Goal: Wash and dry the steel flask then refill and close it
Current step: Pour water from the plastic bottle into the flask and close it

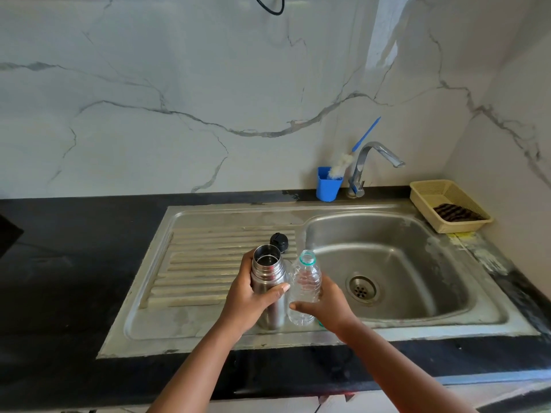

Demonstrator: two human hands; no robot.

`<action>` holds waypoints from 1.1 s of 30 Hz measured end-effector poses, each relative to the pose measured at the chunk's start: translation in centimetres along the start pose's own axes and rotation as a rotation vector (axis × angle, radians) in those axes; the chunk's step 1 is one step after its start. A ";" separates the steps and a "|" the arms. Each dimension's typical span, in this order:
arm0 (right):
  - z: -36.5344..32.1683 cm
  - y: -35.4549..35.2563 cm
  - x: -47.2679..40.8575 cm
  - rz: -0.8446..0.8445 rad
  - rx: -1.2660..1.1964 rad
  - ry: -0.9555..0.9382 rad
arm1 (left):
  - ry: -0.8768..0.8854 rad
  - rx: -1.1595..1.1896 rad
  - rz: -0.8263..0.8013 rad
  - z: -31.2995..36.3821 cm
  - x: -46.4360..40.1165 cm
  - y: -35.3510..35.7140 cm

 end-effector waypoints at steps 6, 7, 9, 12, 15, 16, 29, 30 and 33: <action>0.0 0.1 -0.2 -0.060 0.071 -0.055 | -0.001 0.001 0.003 -0.1 0.0 0.0; -0.1 -0.1 -0.3 -0.067 0.086 -0.052 | -0.003 0.000 0.005 -0.1 0.0 0.0; -0.1 -0.2 -0.4 -0.078 0.100 -0.046 | -0.006 -0.001 0.007 -0.1 0.0 0.0; 0.3 -0.4 -0.4 -0.120 0.147 -0.040 | -0.007 0.002 0.011 -0.2 0.0 0.1; 1.3 -0.9 -0.7 -0.154 0.138 -0.033 | -0.003 0.002 0.011 -0.4 -0.2 0.1; 1.9 -1.2 -0.8 -0.147 0.118 -0.023 | -0.001 0.002 0.009 -0.5 -0.2 0.1; 5.7 -1.0 -0.1 -0.114 0.546 -0.048 | 0.006 -0.019 0.004 -0.2 -0.2 0.0; 5.9 -1.0 -0.1 -0.107 0.540 -0.055 | 0.007 -0.023 0.007 -0.1 -0.1 0.0; 6.2 -1.3 -0.1 -0.084 0.563 -0.057 | 0.008 -0.045 0.015 0.4 0.0 -0.2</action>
Point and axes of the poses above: each hand's wrist, its own x-axis away from the middle knuckle, its own y-axis out of the palm, z = x × y, the point moved 4 cm from there along -x, towards the middle knuckle, and after that the axes turned 6 degrees about z, right-handed, at the moved point
